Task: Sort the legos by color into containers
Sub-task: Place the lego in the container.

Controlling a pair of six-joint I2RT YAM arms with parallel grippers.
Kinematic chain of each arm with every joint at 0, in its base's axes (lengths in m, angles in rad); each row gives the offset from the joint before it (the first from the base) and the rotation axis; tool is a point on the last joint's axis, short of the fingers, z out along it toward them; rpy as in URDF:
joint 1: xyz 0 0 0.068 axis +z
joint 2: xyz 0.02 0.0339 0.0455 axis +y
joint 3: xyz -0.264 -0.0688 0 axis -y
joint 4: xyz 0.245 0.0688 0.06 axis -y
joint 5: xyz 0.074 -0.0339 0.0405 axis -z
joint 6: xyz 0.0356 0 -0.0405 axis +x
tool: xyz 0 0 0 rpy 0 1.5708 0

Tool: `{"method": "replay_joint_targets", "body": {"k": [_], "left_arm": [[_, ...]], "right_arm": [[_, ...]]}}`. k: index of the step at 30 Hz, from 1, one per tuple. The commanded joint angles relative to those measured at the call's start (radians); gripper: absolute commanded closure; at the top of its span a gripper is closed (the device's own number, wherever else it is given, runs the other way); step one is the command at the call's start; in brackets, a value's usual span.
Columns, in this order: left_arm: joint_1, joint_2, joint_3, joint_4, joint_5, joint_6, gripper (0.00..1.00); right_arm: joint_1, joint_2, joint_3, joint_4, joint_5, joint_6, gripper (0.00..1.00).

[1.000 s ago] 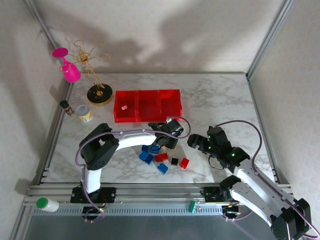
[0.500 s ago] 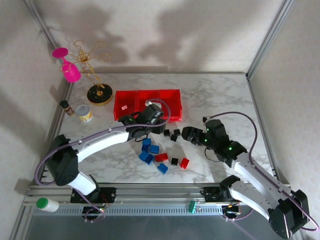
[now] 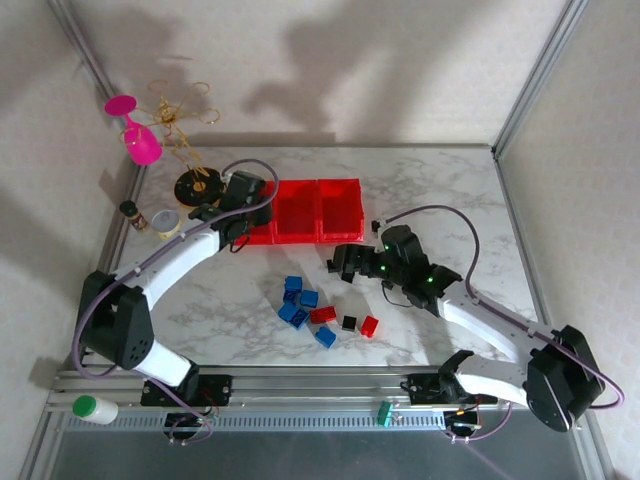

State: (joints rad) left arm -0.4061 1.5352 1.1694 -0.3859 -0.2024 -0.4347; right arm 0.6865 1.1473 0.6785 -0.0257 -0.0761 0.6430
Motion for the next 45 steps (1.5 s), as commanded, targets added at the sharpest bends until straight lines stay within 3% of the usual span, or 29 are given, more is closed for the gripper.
{"method": "replay_joint_targets", "body": {"k": [1, 10, 19, 45], "left_arm": [[0.034, 0.071, 0.055, 0.043, -0.008, -0.008, 0.54], [0.103, 0.264, 0.201, 0.073, -0.023, 0.006, 0.51], [0.112, 0.409, 0.336, 0.025, -0.032, 0.020, 0.40], [0.113, 0.309, 0.354, -0.035, -0.020, 0.028, 0.21]], "right_arm": [[0.028, 0.025, 0.032, 0.067, 0.016, -0.004, 0.01], [0.028, 0.054, 0.039, 0.075, 0.022, -0.012, 0.01], [0.028, 0.071, 0.045, 0.071, 0.042, -0.019, 0.01], [-0.021, 0.002, 0.043, 0.031, 0.049, -0.009, 0.01]]}}
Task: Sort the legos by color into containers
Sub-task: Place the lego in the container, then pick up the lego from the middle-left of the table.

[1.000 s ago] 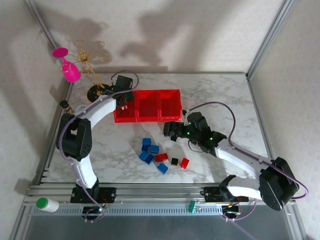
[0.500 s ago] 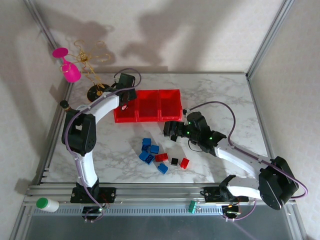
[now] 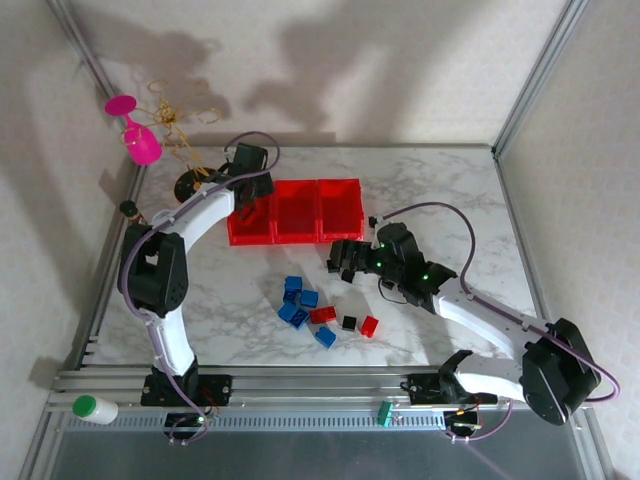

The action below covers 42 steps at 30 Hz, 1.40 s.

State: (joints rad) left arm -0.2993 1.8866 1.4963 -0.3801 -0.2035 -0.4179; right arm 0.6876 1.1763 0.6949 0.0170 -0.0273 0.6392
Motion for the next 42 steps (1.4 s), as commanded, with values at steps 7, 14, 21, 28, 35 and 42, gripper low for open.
{"method": "replay_joint_targets", "body": {"k": [7, 14, 21, 28, 35, 42], "left_arm": [[-0.030, -0.159, -0.062, -0.012, 0.052, -0.003, 0.21], [-0.145, -0.303, -0.229, 0.002, 0.081, -0.010, 0.20], [-0.323, -0.393, -0.326, -0.011, 0.082, -0.046, 0.20], [-0.512, -0.396, -0.365, -0.016, 0.107, -0.102, 0.21], [-0.642, -0.350, -0.389, -0.009, 0.146, -0.148, 0.21], [-0.694, -0.285, -0.384, -0.022, 0.152, -0.150, 0.25]], "right_arm": [[-0.084, -0.059, 0.011, -0.072, -0.020, 0.020, 0.01], [-0.103, -0.132, -0.017, -0.182, 0.009, 0.021, 0.01], [-0.104, -0.212, -0.065, -0.323, 0.030, 0.056, 0.01], [-0.105, -0.311, -0.124, -0.445, 0.034, 0.112, 0.01], [-0.104, -0.387, -0.161, -0.535, 0.033, 0.167, 0.01], [-0.105, -0.408, -0.165, -0.594, 0.057, 0.196, 0.01]]}}
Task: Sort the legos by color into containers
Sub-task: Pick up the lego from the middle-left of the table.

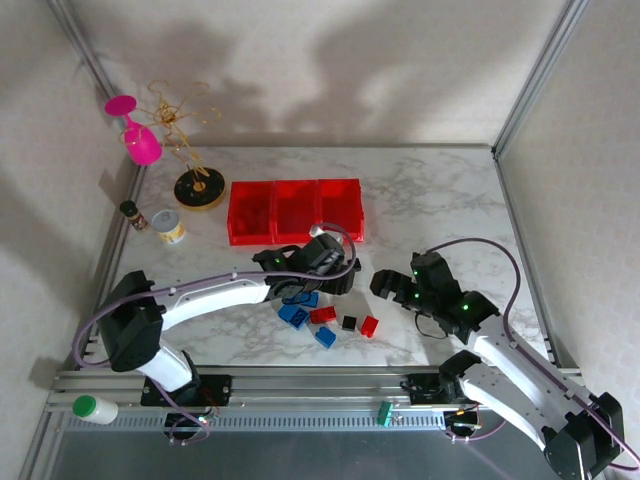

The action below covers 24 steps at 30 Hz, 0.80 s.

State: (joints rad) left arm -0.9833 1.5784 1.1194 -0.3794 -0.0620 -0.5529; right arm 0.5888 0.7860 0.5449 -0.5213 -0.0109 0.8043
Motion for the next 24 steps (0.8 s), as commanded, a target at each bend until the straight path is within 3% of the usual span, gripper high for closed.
{"method": "replay_joint_targets", "body": {"k": [1, 12, 18, 24], "left_arm": [[-0.015, 0.031, -0.007, -0.022, 0.017, -0.012, 0.25], [-0.055, 0.110, -0.017, -0.058, 0.033, 0.031, 0.28], [-0.074, 0.130, -0.047, -0.052, 0.113, 0.082, 0.30], [-0.076, 0.150, -0.078, -0.067, 0.099, 0.100, 0.30]], "right_arm": [[-0.005, -0.025, -0.016, -0.063, 0.045, 0.035, 0.01], [-0.006, -0.064, -0.026, -0.084, 0.050, 0.044, 0.01], [-0.006, -0.062, -0.027, -0.077, 0.046, 0.044, 0.01], [-0.006, -0.063, -0.030, -0.074, 0.043, 0.041, 0.01]]}}
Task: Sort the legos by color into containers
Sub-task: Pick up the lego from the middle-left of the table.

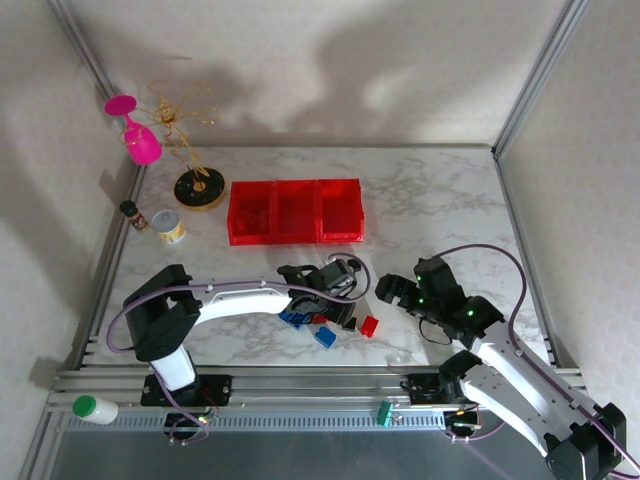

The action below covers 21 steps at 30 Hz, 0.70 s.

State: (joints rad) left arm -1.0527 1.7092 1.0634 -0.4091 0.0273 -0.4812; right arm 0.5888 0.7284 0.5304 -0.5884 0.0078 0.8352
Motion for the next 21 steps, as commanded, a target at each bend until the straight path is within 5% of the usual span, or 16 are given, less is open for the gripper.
{"method": "replay_joint_targets", "body": {"k": [1, 21], "left_arm": [[-0.006, 0.019, -0.029, -0.033, 0.014, 0.030, 0.30], [0.000, 0.024, -0.093, -0.091, -0.016, 0.106, 0.34]], "right_arm": [[-0.005, -0.005, -0.016, -0.007, 0.023, 0.011, 0.01], [-0.006, -0.003, -0.013, 0.004, 0.023, 0.005, 0.01]]}}
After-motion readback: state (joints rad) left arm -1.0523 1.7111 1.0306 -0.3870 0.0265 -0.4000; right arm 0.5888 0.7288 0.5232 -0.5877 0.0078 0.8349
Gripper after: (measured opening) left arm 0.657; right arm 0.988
